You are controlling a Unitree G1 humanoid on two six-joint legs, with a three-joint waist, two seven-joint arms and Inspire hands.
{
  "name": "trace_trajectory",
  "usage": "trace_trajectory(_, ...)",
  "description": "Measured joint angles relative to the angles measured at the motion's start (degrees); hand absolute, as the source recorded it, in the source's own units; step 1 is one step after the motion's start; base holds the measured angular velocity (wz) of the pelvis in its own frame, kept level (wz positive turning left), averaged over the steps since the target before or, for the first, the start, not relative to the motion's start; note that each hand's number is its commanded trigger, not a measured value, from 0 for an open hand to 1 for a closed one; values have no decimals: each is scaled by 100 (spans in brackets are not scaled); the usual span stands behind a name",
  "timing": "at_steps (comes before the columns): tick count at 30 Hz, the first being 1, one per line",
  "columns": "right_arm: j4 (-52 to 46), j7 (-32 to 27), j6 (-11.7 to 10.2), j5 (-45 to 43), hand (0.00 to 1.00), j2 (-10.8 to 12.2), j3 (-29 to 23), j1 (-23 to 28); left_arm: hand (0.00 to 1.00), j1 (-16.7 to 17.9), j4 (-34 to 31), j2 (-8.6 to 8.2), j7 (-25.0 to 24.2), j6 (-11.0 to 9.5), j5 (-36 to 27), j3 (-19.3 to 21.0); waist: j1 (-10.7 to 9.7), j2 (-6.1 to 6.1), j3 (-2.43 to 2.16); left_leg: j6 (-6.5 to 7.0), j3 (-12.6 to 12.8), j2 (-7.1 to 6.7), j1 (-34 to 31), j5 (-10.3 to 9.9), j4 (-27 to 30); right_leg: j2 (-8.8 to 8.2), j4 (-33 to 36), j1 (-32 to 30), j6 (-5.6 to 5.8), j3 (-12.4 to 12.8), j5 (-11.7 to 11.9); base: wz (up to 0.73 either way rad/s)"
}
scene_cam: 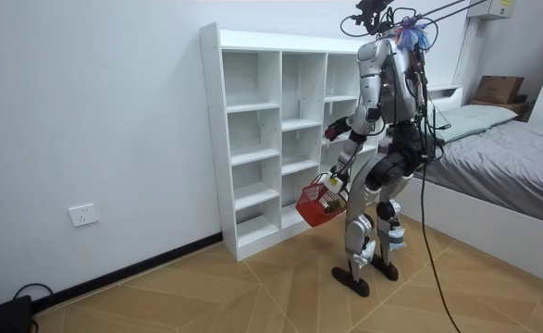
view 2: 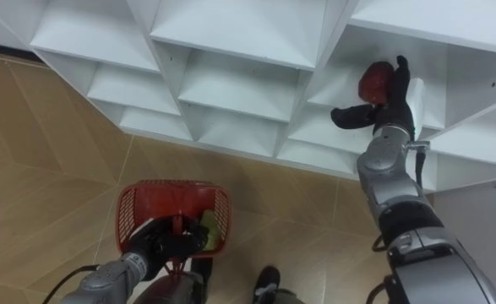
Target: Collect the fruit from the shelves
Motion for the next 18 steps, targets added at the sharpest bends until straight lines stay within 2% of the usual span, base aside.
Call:
trace_trajectory(7, -109, -7, 4, 94, 0, -21, -7, -2, 100, 34, -63, 46, -10, -11, -207, -13, -6, -4, 1, -3, -13, -3, -128, 1, 55, -20, 83, -127, -20, -30, -42, 1)
trace_trajectory(14, -218, -19, -1, 667, 0, -21, -9, -1, 100, 112, -225, 38, 0, -101, -218, -164, -18, -3, 1, -13, -190, -9, -294, -11, 228, -35, 111, -141, -33, -205, -51, 11)
trace_trajectory(18, -227, -34, -9, 631, 0, -20, -10, 0, 100, 137, -354, 49, 43, -105, -217, -214, -14, -3, 1, 1, -186, -52, -418, -47, 386, -109, 316, -300, -31, -182, -139, 3)
